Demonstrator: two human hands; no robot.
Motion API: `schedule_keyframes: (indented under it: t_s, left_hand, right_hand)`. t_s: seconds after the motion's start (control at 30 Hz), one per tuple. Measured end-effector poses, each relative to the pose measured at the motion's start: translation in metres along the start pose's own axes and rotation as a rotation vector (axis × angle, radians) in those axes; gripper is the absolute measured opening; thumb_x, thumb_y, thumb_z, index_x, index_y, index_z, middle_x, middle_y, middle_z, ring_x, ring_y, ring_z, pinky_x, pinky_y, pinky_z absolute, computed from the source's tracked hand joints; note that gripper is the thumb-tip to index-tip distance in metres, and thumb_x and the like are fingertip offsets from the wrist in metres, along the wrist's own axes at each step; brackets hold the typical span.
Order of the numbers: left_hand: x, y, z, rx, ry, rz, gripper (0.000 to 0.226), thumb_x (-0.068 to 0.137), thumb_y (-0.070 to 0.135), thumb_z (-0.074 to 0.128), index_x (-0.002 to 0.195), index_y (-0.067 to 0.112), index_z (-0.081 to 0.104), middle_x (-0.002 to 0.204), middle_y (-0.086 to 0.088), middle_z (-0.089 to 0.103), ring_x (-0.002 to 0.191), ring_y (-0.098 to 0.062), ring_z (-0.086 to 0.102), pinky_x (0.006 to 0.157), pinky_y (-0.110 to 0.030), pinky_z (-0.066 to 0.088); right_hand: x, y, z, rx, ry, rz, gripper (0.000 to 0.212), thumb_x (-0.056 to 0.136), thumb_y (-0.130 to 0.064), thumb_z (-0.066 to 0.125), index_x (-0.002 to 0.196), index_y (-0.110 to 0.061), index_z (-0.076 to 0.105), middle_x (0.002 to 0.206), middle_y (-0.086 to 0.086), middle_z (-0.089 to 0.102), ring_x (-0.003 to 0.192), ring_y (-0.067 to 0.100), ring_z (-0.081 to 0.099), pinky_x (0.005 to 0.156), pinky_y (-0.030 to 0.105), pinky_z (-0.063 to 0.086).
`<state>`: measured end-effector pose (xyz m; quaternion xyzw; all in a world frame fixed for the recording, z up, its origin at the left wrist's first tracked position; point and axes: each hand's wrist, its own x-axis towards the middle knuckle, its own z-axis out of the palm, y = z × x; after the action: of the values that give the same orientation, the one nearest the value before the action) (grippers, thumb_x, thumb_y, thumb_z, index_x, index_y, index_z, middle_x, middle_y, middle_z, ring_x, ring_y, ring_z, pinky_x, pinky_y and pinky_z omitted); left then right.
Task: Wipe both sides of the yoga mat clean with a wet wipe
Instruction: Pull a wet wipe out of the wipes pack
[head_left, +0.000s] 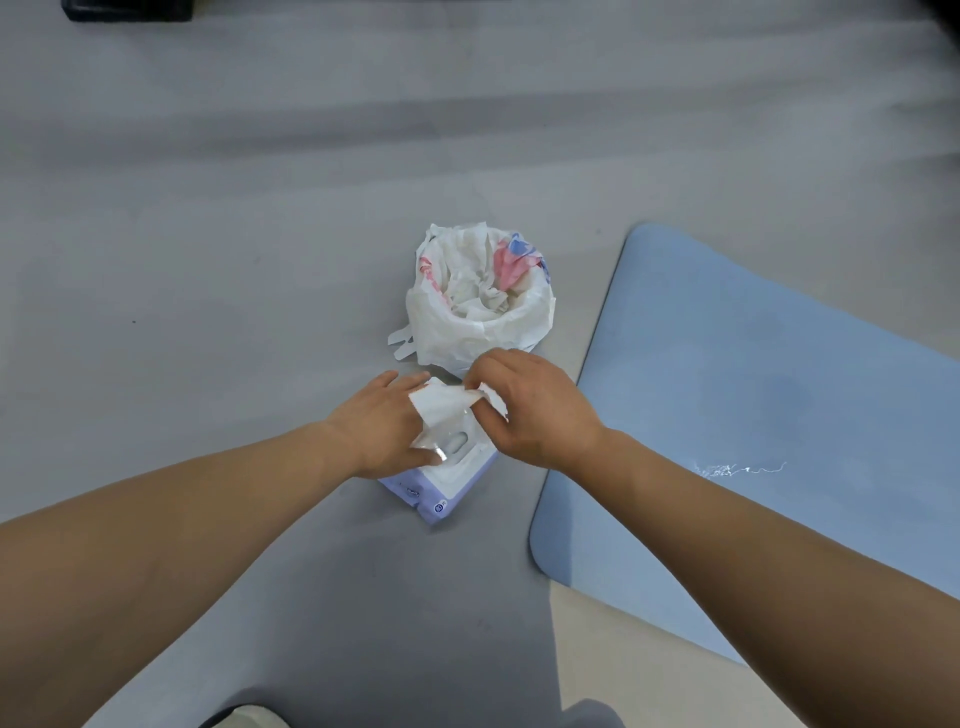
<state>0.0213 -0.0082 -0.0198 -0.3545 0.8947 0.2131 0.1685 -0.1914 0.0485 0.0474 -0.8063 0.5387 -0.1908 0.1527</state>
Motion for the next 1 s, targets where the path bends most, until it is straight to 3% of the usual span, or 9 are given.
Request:
schedule_keyframes:
  t_s: [0.1, 0.3, 0.37, 0.47, 0.63, 0.7, 0.83, 0.9, 1.0]
  left_hand:
    - [0.004, 0.005, -0.013, -0.129, 0.118, 0.024, 0.073, 0.078, 0.077, 0.053, 0.131, 0.027, 0.057, 0.127, 0.012, 0.057, 0.118, -0.014, 0.053, 0.1, -0.03, 0.039]
    - [0.022, 0.044, -0.088, -0.903, 0.359, -0.129, 0.04, 0.079, 0.051, 0.073, 0.113, 0.033, 0.067, 0.107, 0.016, 0.071, 0.098, -0.007, 0.067, 0.088, -0.035, 0.056]
    - [0.03, 0.057, -0.114, -1.09, 0.389, -0.125, 0.024, 0.085, 0.039, 0.075, 0.106, 0.027, 0.07, 0.098, 0.01, 0.074, 0.09, -0.012, 0.071, 0.08, -0.038, 0.059]
    - [0.036, 0.081, -0.152, -1.229, 0.456, -0.056, 0.008, 0.091, 0.027, 0.073, 0.094, 0.02, 0.072, 0.078, 0.017, 0.071, 0.07, -0.001, 0.064, 0.068, -0.019, 0.05]
    - [0.046, 0.11, -0.198, -1.258, 0.47, 0.003, 0.01, 0.092, 0.026, 0.072, 0.09, 0.016, 0.073, 0.077, 0.007, 0.069, 0.069, -0.009, 0.061, 0.067, -0.027, 0.047]
    - [0.045, 0.122, -0.213, -1.243, 0.47, 0.028, 0.011, 0.094, 0.024, 0.07, 0.09, 0.013, 0.071, 0.071, 0.011, 0.066, 0.06, -0.005, 0.056, 0.063, -0.023, 0.044]
    - [0.039, 0.151, -0.242, -1.258, 0.445, 0.073, 0.02, 0.098, 0.023, 0.064, 0.088, 0.005, 0.063, 0.053, 0.014, 0.054, 0.043, -0.002, 0.046, 0.048, -0.016, 0.039]
    - [0.036, 0.166, -0.252, -1.292, 0.427, 0.101, 0.023, 0.098, 0.025, 0.064, 0.087, 0.005, 0.062, 0.054, 0.011, 0.054, 0.041, -0.002, 0.044, 0.043, -0.014, 0.035]
    - [0.027, 0.186, -0.262, -1.32, 0.393, 0.134, 0.031, 0.096, 0.033, 0.066, 0.085, 0.004, 0.06, 0.064, 0.004, 0.057, 0.051, -0.008, 0.049, 0.051, -0.018, 0.04]
  right_hand:
    - [0.005, 0.005, -0.012, 0.202, 0.04, 0.292, 0.008, 0.084, -0.025, 0.065, 0.09, -0.02, 0.063, 0.087, -0.01, 0.066, 0.08, 0.01, 0.061, 0.071, 0.035, 0.053]
    - [0.023, 0.028, -0.062, 0.738, 0.14, 0.753, 0.015, 0.08, -0.021, 0.078, 0.083, -0.014, 0.065, 0.085, 0.001, 0.07, 0.069, 0.012, 0.064, 0.066, 0.03, 0.052]
    - [0.025, 0.031, -0.081, 0.81, 0.19, 0.787, 0.017, 0.08, -0.019, 0.079, 0.083, -0.012, 0.064, 0.086, 0.006, 0.07, 0.069, 0.015, 0.061, 0.065, 0.034, 0.051]
    - [0.024, 0.031, -0.107, 0.793, 0.251, 0.797, 0.018, 0.081, -0.022, 0.078, 0.083, -0.014, 0.062, 0.084, 0.007, 0.069, 0.064, 0.013, 0.057, 0.054, 0.027, 0.043]
    - [0.02, 0.031, -0.151, 0.638, 0.339, 0.767, 0.02, 0.082, -0.031, 0.076, 0.082, -0.019, 0.06, 0.059, -0.008, 0.056, 0.045, 0.008, 0.041, 0.041, 0.021, 0.033]
    - [0.014, 0.031, -0.167, 0.602, 0.379, 0.732, 0.02, 0.081, -0.032, 0.076, 0.079, -0.023, 0.057, 0.072, -0.007, 0.065, 0.054, 0.012, 0.049, 0.049, 0.025, 0.041]
    - [-0.006, 0.024, -0.195, 0.587, 0.337, 0.614, 0.024, 0.078, -0.027, 0.077, 0.078, -0.02, 0.054, 0.13, -0.019, 0.056, 0.117, 0.0, 0.053, 0.097, 0.026, 0.04]
    - [-0.016, 0.017, -0.21, 0.796, 0.333, 0.591, 0.027, 0.079, -0.029, 0.074, 0.077, -0.014, 0.052, 0.129, -0.015, 0.058, 0.119, 0.005, 0.054, 0.104, 0.033, 0.039]
    - [-0.033, 0.003, -0.235, 0.996, 0.431, 0.623, 0.022, 0.084, -0.029, 0.064, 0.082, -0.009, 0.055, 0.092, -0.001, 0.061, 0.091, 0.012, 0.055, 0.093, 0.036, 0.041]
